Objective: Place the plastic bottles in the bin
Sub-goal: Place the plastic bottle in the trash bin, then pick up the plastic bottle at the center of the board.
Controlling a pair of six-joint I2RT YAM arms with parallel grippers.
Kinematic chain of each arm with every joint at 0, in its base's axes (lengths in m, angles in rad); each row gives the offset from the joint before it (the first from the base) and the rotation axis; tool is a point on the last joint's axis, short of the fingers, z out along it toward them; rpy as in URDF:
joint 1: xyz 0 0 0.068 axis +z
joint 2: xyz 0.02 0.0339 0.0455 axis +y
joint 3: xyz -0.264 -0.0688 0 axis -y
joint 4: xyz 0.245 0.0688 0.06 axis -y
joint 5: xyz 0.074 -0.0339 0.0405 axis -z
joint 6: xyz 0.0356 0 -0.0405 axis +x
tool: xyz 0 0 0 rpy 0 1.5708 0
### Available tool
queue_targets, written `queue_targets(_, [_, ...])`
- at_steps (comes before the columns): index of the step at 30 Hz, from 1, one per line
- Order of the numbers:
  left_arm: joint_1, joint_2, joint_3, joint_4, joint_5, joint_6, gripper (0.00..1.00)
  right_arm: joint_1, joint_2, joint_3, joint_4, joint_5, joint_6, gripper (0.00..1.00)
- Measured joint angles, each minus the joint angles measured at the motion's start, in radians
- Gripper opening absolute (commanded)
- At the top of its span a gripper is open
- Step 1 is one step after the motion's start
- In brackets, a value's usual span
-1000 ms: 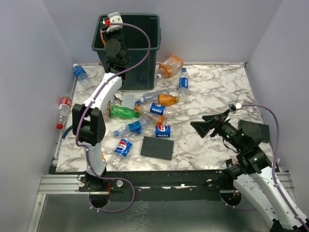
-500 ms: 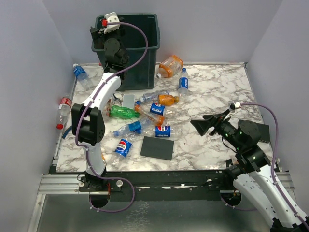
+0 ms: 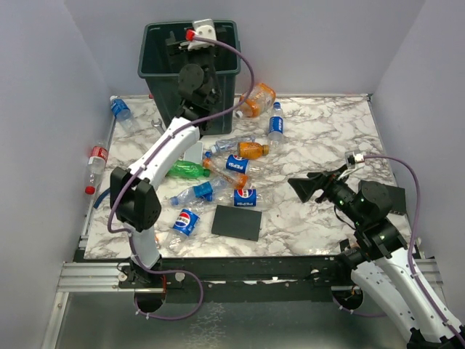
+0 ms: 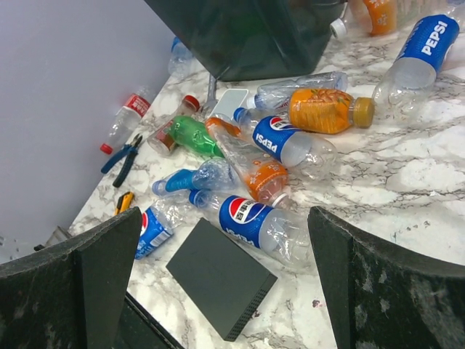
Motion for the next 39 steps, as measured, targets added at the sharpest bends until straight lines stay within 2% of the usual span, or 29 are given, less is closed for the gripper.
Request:
queue_targets(3, [-0.077,-0.057,-0.049,-0.004,0.024,0.034,0.99,0.0,0.0,0.0,-0.001,0.011,0.008,1.0])
queue_targets(8, [-0.182,-0.208,-0.224,-0.031,0.085,0.027,0.99,0.0,0.0,-0.005,-0.001,0.051,0.037,1.0])
queue_targets(14, [-0.192,-0.427,-0.498,-0.152,0.173,-0.137,0.99,0.0,0.025,-0.048,0.001,0.138,0.088,1.0])
queue_targets(18, [-0.187,-0.522,-0.636,-0.322,0.269,-0.278,0.99,0.0,0.063,-0.098,0.008,0.163,0.105,1.0])
queue_targets(22, [-0.187,-0.554,-0.774,-0.446,0.397,-0.398,0.99,0.0,0.123,-0.158,0.04,0.143,0.118,0.99])
queue_targets(28, [-0.187,-0.558,-0.961,-0.555,0.558,-0.581,0.99,0.0,0.303,-0.204,0.151,0.021,0.123,0.98])
queue_targets(33, [-0.187,-0.559,-0.996,-0.581,0.623,-0.668,0.99,0.0,0.422,-0.204,0.225,-0.05,0.122,0.97])
queue_targets(39, [-0.187,-0.562,-0.996,-0.599,0.64,-0.692,0.99,0.003,0.539,-0.204,0.31,-0.111,0.097,0.96])
